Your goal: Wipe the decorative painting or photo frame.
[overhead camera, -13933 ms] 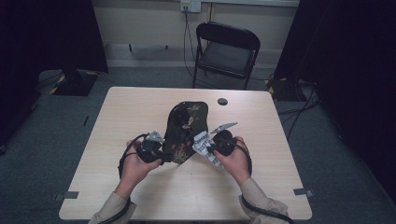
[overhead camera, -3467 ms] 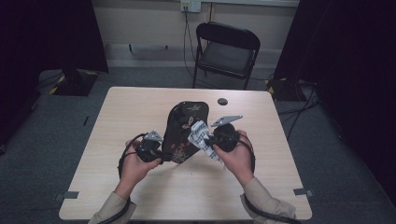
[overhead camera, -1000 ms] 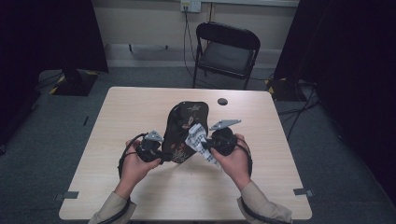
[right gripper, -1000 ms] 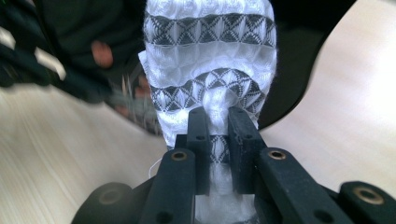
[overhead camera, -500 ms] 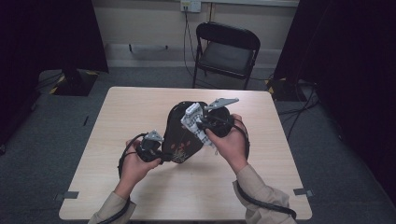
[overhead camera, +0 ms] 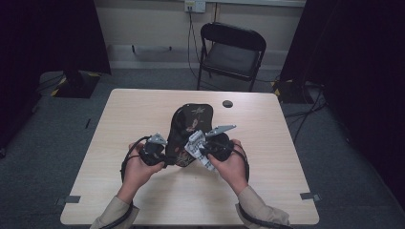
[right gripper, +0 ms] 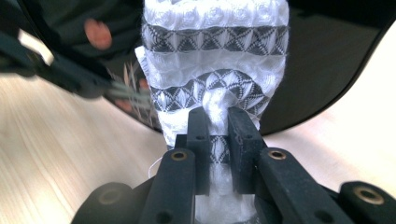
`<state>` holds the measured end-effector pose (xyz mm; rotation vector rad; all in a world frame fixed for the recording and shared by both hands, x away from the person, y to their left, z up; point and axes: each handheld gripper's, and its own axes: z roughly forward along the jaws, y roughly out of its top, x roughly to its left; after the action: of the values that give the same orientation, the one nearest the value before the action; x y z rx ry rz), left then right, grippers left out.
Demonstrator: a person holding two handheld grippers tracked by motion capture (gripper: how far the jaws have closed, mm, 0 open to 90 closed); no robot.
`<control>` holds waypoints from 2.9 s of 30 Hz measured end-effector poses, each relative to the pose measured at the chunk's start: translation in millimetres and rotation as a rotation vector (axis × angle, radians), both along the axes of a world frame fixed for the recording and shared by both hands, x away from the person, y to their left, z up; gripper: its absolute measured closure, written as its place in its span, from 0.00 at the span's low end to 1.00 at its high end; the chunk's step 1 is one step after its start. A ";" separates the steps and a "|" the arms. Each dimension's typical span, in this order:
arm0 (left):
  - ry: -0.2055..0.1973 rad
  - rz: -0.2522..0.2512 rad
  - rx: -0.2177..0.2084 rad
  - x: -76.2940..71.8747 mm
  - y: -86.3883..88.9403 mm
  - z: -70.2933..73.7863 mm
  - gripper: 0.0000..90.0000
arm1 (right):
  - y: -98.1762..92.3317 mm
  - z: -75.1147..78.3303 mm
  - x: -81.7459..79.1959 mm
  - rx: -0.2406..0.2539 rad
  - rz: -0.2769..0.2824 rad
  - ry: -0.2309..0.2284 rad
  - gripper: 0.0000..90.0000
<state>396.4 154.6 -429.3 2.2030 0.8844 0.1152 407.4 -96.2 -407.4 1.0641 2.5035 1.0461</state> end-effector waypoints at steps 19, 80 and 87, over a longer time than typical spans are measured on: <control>0.000 0.002 -0.001 -0.3 0.0 -0.1 0.87 | -6.5 -60.9 -10.6 -0.034 -0.005 0.111 0.90; 0.003 0.005 -0.001 0.4 0.7 0.1 0.87 | -8.2 -55.1 -10.4 -0.026 -0.006 0.091 0.90; 0.003 0.004 0.000 0.3 0.7 0.1 0.87 | -8.0 -54.9 -12.7 -0.038 -0.001 0.089 0.90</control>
<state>396.7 155.3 -429.3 2.2014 0.8905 0.1139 394.8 -104.1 -462.3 1.1246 2.5813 0.9677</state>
